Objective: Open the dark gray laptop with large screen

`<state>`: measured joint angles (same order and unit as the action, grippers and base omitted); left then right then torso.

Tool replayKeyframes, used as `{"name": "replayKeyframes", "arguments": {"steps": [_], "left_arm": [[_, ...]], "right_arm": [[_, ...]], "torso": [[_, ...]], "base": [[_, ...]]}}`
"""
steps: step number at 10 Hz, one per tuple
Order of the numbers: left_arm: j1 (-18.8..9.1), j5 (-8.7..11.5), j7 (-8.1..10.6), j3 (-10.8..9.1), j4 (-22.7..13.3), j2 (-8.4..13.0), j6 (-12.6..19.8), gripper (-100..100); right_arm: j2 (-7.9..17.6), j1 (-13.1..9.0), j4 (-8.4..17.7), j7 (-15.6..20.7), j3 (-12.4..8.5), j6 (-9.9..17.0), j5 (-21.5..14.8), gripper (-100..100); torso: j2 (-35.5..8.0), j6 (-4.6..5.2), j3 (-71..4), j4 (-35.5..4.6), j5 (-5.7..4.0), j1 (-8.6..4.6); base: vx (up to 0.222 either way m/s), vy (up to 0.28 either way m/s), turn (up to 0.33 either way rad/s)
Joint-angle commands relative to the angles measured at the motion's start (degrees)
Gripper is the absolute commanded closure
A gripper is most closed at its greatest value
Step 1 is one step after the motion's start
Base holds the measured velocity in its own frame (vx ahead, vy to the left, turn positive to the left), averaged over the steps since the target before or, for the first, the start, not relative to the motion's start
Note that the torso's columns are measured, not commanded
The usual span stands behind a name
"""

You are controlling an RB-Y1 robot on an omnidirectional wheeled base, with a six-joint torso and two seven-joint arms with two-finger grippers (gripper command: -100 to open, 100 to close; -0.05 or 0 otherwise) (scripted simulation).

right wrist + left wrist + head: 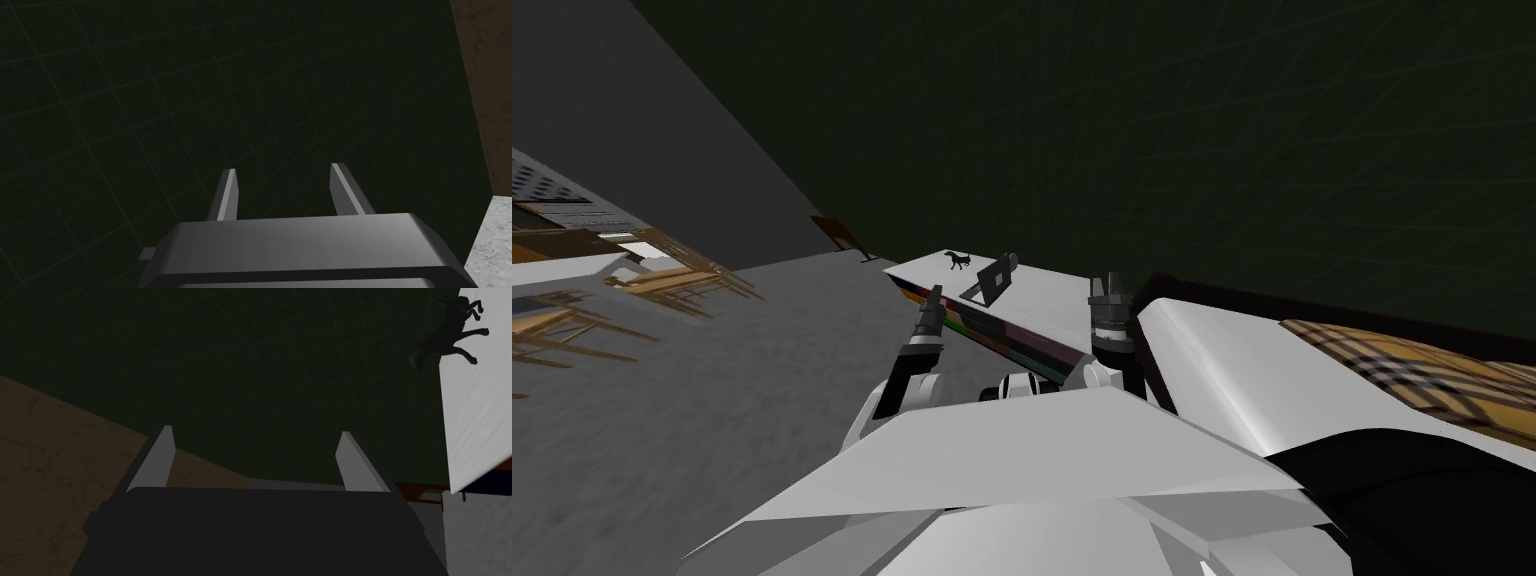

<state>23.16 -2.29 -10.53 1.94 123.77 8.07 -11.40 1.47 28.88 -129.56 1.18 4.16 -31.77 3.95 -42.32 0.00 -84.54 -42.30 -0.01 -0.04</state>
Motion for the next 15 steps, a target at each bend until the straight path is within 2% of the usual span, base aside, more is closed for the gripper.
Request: {"name": "replayKeyframes", "arguments": {"steps": [1,5,8,15], "left_arm": [[-1.6,-1.3,-0.53,-0.43,-1.3,-0.4,3.2,-100],[-4.1,-3.2,-1.36,-1.0,-3.4,-1.4,7.6,-100],[-6.4,-5.0,-2.1,-1.5,-5.3,-1.3,11.5,-100],[-10.2,-7.9,-3.35,-2.36,-8.8,-1.6,18.2,-100]], "right_arm": [[0.0,0.0,0.0,0.0,0.0,0.0,0.0,0],[0.0,0.0,0.0,0.0,0.0,0.0,0.0,0],[0.0,0.0,0.0,0.0,0.0,0.0,0.0,0],[0.0,0.0,0.0,0.0,0.0,0.0,0.0,0]], "torso": [[0.1,0.01,0.0,0.0,0.01,0.03],[0.1,0.0,0.0,0.0,0.01,0.04],[0.0,-0.01,0.0,0.0,0.01,0.04],[0.0,0.0,0.0,0.0,0.02,0.08]], "base": [[0.055,0.037,-0.159],[0.052,0.044,-0.145],[0.037,0.048,-0.164],[0.038,0.041,-0.135]]}}
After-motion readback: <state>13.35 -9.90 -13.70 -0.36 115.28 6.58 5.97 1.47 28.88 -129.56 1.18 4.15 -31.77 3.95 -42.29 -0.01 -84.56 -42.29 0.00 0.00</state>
